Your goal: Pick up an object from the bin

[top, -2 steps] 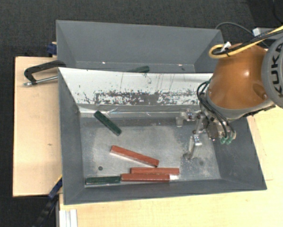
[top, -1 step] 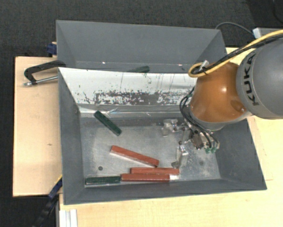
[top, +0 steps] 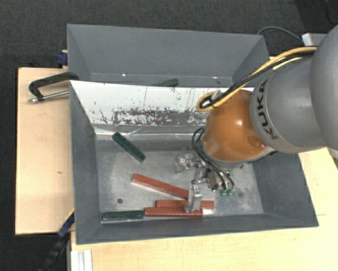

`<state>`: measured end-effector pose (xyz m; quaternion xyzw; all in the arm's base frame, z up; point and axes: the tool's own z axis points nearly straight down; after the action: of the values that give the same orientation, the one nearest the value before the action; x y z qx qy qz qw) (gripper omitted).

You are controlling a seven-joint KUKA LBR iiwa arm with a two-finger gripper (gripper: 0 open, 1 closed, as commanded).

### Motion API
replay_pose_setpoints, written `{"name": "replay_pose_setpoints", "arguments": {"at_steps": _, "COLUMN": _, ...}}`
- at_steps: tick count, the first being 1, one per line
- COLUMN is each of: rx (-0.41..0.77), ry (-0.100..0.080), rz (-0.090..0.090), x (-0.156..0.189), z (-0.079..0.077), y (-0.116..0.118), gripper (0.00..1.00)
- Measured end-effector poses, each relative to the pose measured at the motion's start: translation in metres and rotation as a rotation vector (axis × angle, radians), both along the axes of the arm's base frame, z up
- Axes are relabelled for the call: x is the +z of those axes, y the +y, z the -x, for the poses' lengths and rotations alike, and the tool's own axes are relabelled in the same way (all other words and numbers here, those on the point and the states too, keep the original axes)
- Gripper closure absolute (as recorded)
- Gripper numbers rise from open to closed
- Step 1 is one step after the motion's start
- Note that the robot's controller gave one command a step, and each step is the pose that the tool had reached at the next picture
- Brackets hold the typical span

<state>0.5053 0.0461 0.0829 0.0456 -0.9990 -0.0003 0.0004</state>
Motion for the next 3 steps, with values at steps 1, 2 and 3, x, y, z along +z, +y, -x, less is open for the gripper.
{"name": "replay_pose_setpoints", "arguments": {"at_steps": 1, "rx": 0.275, "ry": -0.010, "rz": -0.002, "x": -0.0091, "z": 0.0093, "y": -0.0089, "gripper": 1.00}}
{"name": "replay_pose_setpoints", "arguments": {"at_steps": 2, "rx": 0.309, "ry": -0.020, "rz": 0.000, "x": -0.0098, "z": 0.0089, "y": -0.0171, "gripper": 0.00}}
{"name": "replay_pose_setpoints", "arguments": {"at_steps": 3, "rx": 0.309, "ry": -0.011, "rz": 0.000, "x": -0.0106, "z": 0.0115, "y": -0.0174, "gripper": 1.00}}
